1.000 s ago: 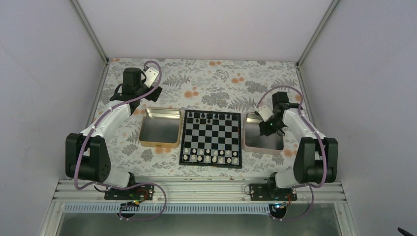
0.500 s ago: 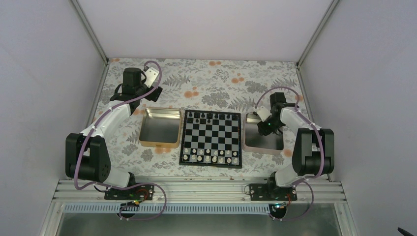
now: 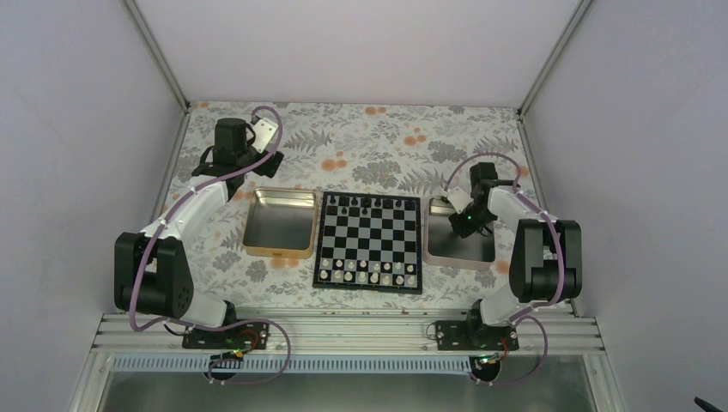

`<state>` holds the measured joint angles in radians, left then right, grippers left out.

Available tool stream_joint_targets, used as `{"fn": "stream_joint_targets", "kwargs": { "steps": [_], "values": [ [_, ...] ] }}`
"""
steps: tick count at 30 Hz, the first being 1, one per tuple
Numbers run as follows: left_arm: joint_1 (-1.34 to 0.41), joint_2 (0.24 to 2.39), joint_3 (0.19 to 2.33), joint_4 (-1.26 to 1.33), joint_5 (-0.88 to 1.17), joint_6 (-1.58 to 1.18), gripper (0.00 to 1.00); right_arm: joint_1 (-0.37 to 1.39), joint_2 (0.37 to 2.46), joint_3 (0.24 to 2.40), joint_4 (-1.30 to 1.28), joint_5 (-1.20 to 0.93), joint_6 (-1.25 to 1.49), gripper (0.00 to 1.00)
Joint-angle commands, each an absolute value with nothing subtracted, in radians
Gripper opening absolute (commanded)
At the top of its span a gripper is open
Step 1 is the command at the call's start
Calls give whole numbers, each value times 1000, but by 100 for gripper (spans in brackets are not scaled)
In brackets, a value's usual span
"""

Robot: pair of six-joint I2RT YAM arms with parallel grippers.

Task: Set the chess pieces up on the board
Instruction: Pick up the chess piece from the storage box, then place the chess piece on the chessboard.

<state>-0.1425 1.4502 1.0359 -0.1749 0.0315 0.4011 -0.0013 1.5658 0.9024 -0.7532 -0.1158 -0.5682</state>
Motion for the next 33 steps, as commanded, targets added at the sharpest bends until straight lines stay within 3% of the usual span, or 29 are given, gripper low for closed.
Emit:
{"fn": "stream_joint_targets", "kwargs": {
  "steps": [1, 14, 23, 33],
  "values": [
    [-146, 1438, 1051, -175, 45, 402, 100, -2, 1551, 898, -772, -91, -565, 12],
    [-145, 1428, 1044, -168, 41, 402, 100, 96, 1509, 1140, -959, -76, -548, 7],
    [-146, 1419, 1046, -169, 41, 400, 100, 366, 1675, 1427, -995, -158, -510, 8],
    [-146, 1419, 1042, -164, 42, 400, 100, 534, 1846, 1466, -906, -259, -538, 9]
  ]
}}
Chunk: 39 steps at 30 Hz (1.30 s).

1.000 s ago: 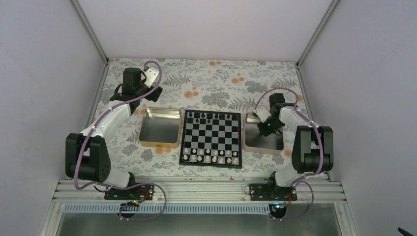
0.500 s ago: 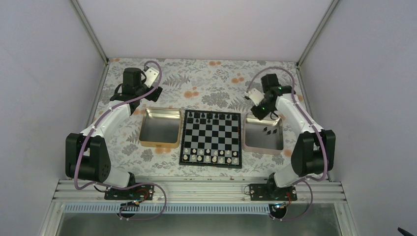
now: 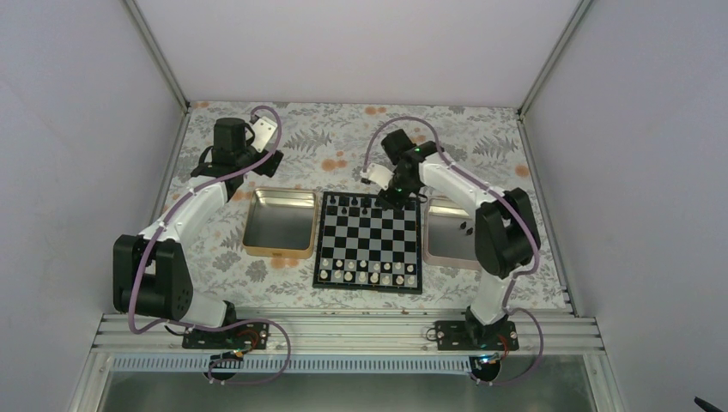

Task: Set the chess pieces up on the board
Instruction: Place the chess piece on the chessboard.

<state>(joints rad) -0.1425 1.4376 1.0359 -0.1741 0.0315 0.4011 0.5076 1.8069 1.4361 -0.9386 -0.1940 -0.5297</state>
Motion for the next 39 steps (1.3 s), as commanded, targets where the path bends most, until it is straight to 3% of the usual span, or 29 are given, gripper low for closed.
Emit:
{"fn": "stream_joint_targets", "kwargs": {
  "steps": [1, 39],
  "values": [
    [-146, 1419, 1041, -164, 40, 400, 100, 547, 1858, 1469, -900, -266, -540, 9],
    [-146, 1418, 1039, -167, 49, 403, 100, 577, 1987, 1495, -878, -179, -563, 11]
  ]
}}
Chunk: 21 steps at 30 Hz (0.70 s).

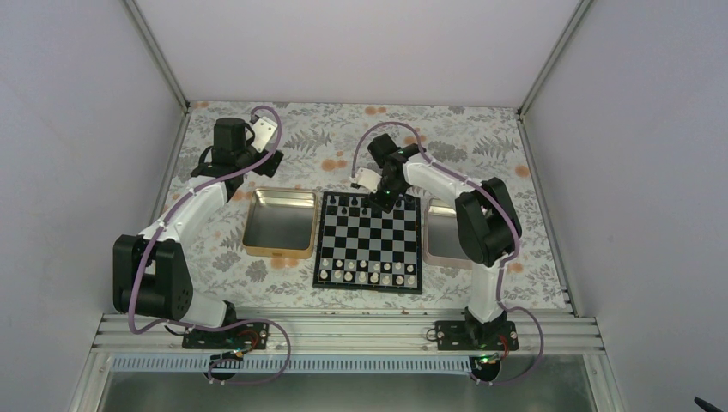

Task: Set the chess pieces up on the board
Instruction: Place the chess piece on the chessboard.

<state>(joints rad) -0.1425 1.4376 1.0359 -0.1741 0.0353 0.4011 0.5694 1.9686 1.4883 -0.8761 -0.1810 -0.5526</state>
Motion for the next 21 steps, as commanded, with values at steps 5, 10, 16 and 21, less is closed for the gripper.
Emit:
{"fn": "stream_joint_targets", "kwargs": {
  "steps": [5, 10, 16, 21],
  "values": [
    [-146, 1421, 1041, -169, 48, 403, 100, 577, 1993, 1495, -882, -181, -568, 13],
    [-146, 1422, 1043, -171, 52, 403, 100, 577, 1991, 1497, -885, -182, -569, 17],
    [-146, 1423, 1044, -173, 53, 408, 100, 577, 1953, 1509, -901, -188, -564, 24],
    [-146, 1415, 1045, -171, 34, 410, 100, 497, 1760, 1472, -1001, -166, -558, 28]
  ]
}}
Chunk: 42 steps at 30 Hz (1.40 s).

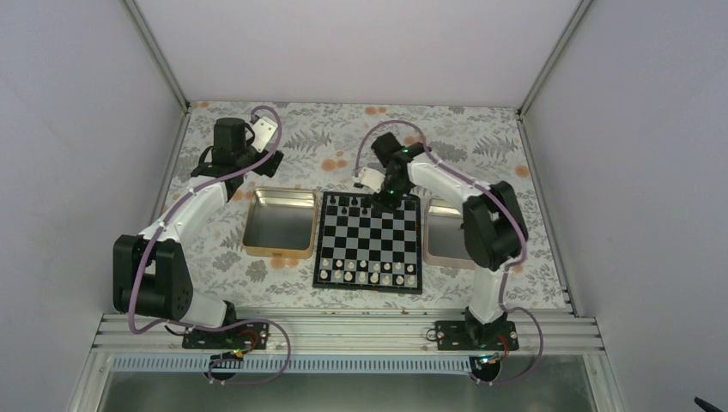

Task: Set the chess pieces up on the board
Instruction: Place the chess piece on the chessboard, then pick up the chess piece from the storage box.

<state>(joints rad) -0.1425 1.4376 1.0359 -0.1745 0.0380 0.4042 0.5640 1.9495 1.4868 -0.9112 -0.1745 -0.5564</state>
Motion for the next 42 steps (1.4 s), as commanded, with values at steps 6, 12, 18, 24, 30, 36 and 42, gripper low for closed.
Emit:
{"fn": "stream_joint_targets", "kwargs": {
  "steps": [6, 12, 18, 24, 30, 36, 42],
  "values": [
    [-144, 1411, 1026, -159, 35, 411, 100, 15, 1477, 1269, -1042, -115, -663, 30],
    [-146, 1417, 1043, -173, 53, 408, 100, -123, 1392, 1096, -992, -134, -692, 34],
    [-146, 1413, 1042, -177, 61, 405, 100, -133, 1411, 992, -921, -167, -672, 36],
    [-147, 1415, 1040, -177, 61, 405, 100, -133, 1466, 961, -844, -186, -670, 37],
    [-147, 1420, 1042, -177, 58, 407, 100, -132, 1545, 983, -800, -204, -673, 37],
    [-147, 1427, 1043, -176, 55, 407, 100, -130, 1598, 991, -763, -190, -680, 35],
    [-149, 1425, 1042, -176, 51, 407, 100, -128, 1632, 1016, -752, -205, -684, 32]
  ]
}}
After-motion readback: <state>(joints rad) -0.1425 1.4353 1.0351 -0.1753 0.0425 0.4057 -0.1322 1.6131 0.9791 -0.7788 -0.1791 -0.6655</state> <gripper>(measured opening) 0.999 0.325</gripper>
